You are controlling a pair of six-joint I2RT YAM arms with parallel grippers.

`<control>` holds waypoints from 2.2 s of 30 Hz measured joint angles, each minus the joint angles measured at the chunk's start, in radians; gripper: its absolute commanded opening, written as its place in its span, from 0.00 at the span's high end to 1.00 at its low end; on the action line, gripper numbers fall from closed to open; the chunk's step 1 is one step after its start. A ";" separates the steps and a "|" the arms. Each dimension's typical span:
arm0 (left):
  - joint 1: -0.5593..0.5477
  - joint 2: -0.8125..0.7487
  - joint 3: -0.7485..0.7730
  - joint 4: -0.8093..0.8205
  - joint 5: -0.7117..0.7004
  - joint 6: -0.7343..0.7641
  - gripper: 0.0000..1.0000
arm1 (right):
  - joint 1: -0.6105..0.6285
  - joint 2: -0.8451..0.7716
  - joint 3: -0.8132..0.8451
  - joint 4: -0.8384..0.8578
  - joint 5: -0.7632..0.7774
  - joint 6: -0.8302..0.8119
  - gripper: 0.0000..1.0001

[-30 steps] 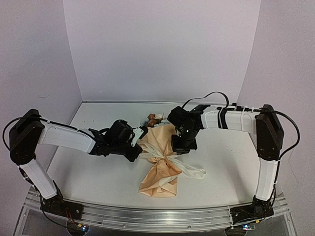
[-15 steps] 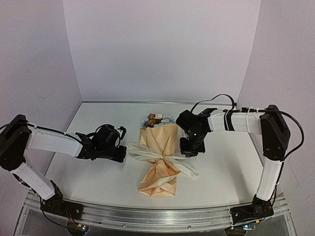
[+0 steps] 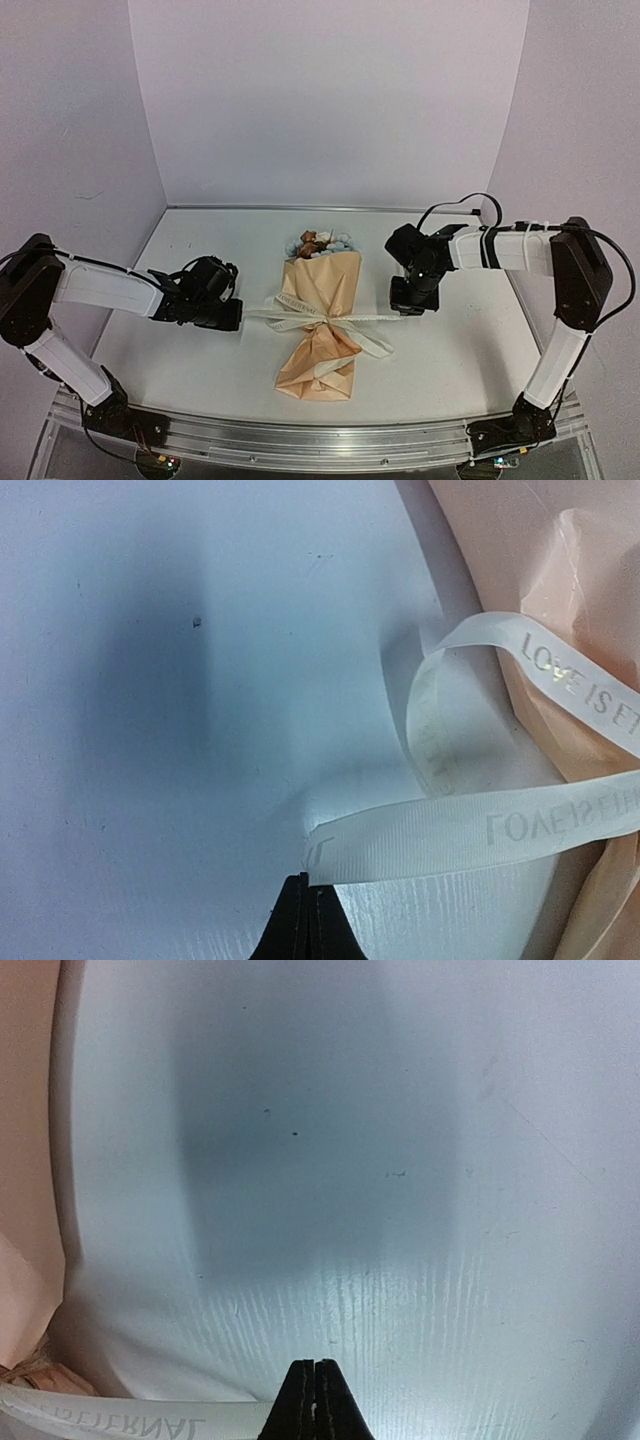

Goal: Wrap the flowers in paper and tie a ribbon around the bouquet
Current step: Adjust the ribbon on the folded bouquet, then tie the ribbon around the folded bouquet.

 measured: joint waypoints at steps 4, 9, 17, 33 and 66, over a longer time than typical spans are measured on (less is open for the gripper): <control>0.016 0.017 0.000 -0.027 -0.001 -0.021 1.00 | -0.029 -0.020 -0.027 0.011 0.013 0.001 1.00; 0.022 0.054 0.001 -0.087 -0.016 -0.058 1.00 | -0.066 -0.032 -0.039 0.018 0.019 0.002 1.00; 0.022 0.067 0.022 -0.126 -0.027 -0.094 1.00 | -0.105 -0.034 -0.044 0.030 0.027 0.005 1.00; 0.026 0.033 0.019 -0.153 -0.040 -0.092 0.73 | -0.154 -0.046 -0.056 0.029 0.040 -0.012 0.92; -0.006 0.261 0.276 -0.054 0.255 0.426 0.49 | 0.117 -0.188 -0.196 0.143 -0.300 -0.485 0.58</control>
